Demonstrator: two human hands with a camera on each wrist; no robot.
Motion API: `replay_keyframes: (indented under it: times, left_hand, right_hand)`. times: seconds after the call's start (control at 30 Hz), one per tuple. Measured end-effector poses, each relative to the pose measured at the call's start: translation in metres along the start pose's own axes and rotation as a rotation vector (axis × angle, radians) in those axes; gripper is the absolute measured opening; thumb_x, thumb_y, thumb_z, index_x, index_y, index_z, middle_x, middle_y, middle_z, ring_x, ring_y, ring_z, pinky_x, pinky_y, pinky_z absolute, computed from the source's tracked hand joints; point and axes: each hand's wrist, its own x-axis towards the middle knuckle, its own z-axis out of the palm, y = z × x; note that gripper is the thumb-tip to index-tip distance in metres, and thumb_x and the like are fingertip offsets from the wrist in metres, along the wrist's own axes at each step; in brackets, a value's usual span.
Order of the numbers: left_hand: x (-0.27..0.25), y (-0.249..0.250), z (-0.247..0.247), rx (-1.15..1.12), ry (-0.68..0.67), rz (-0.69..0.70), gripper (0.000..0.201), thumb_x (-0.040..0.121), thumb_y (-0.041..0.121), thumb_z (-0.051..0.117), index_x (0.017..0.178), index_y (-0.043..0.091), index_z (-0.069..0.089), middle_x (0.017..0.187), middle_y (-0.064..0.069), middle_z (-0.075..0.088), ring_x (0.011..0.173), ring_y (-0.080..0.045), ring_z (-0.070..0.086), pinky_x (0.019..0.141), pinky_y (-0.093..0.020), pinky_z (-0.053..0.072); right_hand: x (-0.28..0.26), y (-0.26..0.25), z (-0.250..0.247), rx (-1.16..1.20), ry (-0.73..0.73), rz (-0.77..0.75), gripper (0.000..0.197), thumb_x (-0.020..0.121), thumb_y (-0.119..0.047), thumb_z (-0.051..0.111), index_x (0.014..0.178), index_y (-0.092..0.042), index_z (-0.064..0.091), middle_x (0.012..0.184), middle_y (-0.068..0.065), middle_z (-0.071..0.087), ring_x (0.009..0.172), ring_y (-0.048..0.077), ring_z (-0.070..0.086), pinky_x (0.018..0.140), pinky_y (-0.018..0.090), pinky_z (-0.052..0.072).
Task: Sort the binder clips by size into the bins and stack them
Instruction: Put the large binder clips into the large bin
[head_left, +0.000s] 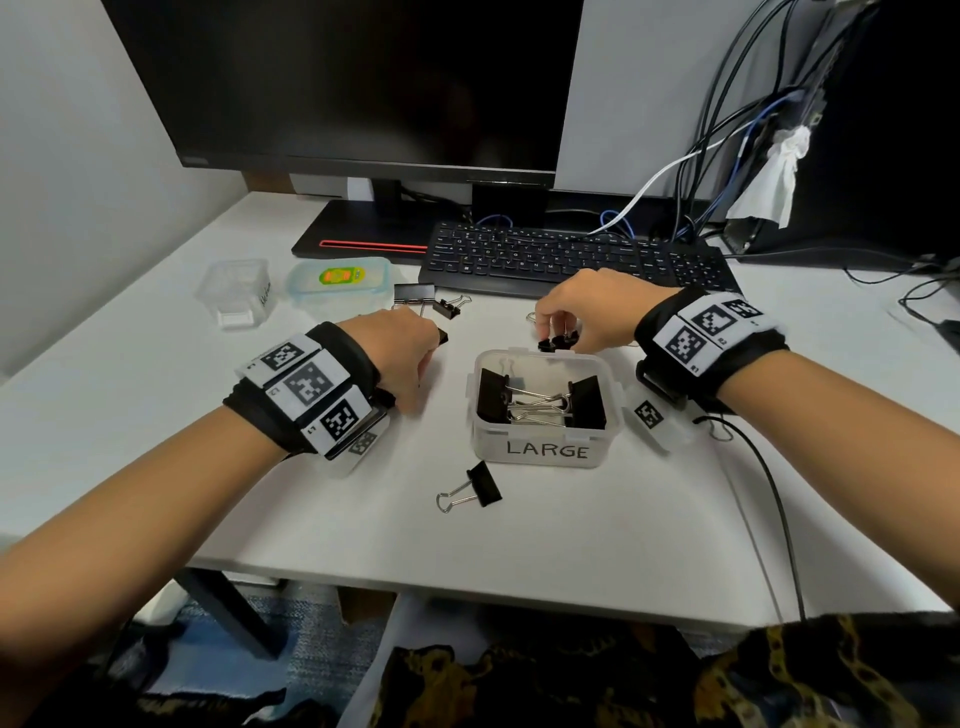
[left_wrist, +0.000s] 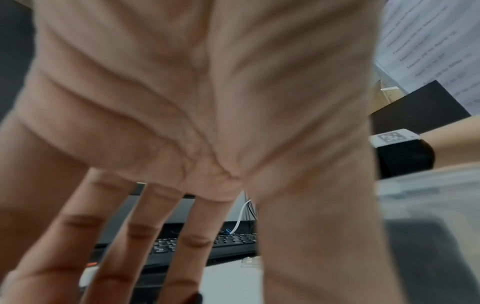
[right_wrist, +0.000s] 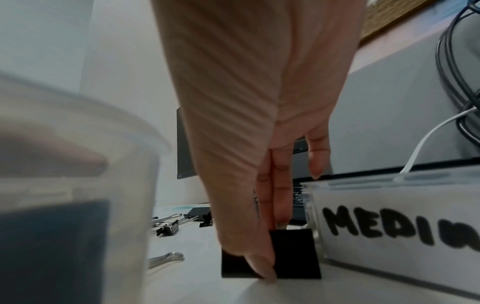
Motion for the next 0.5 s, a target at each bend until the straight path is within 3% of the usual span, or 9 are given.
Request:
replay_keyframes:
  times: [0.13, 0.3, 0.43, 0.5]
  left_hand:
    - [0.001, 0.001, 0.004, 0.009, -0.007, 0.020, 0.036, 0.067, 0.023, 0.082, 0.094, 0.009, 0.064, 0.098, -0.006, 0.064, 0.090, -0.023, 0.062, 0.064, -0.028, 0.048]
    - [-0.002, -0.001, -0.001, -0.046, 0.103, 0.049, 0.033, 0.067, 0.024, 0.082, 0.088, 0.015, 0.058, 0.096, -0.003, 0.055, 0.091, -0.024, 0.057, 0.071, -0.031, 0.048]
    - [-0.002, -0.007, -0.010, -0.115, 0.212, 0.104, 0.020, 0.077, 0.010, 0.072, 0.085, 0.017, 0.055, 0.089, -0.002, 0.055, 0.087, -0.022, 0.055, 0.068, -0.028, 0.043]
    - [-0.001, -0.010, -0.012, -0.184, 0.237, 0.123, 0.019, 0.078, 0.004, 0.068, 0.088, 0.015, 0.056, 0.089, -0.004, 0.061, 0.085, -0.023, 0.058, 0.066, -0.027, 0.044]
  right_hand:
    - [-0.005, 0.001, -0.002, 0.005, 0.051, -0.005, 0.026, 0.075, -0.027, 0.075, 0.097, -0.032, 0.063, 0.087, -0.011, 0.066, 0.082, 0.013, 0.060, 0.070, 0.028, 0.045]
    - [-0.015, 0.006, -0.007, 0.133, 0.206, 0.004, 0.029, 0.073, -0.021, 0.076, 0.100, -0.028, 0.066, 0.090, -0.008, 0.063, 0.079, 0.012, 0.058, 0.070, 0.035, 0.052]
    - [-0.031, 0.005, -0.010, 0.394, 0.346, 0.067, 0.025, 0.078, -0.026, 0.078, 0.098, -0.023, 0.063, 0.090, -0.006, 0.066, 0.074, 0.013, 0.063, 0.073, 0.043, 0.057]
    - [-0.043, -0.001, -0.015, 0.622, 0.356, 0.092, 0.026, 0.082, -0.023, 0.077, 0.101, -0.015, 0.063, 0.096, 0.002, 0.067, 0.073, 0.015, 0.072, 0.067, 0.038, 0.061]
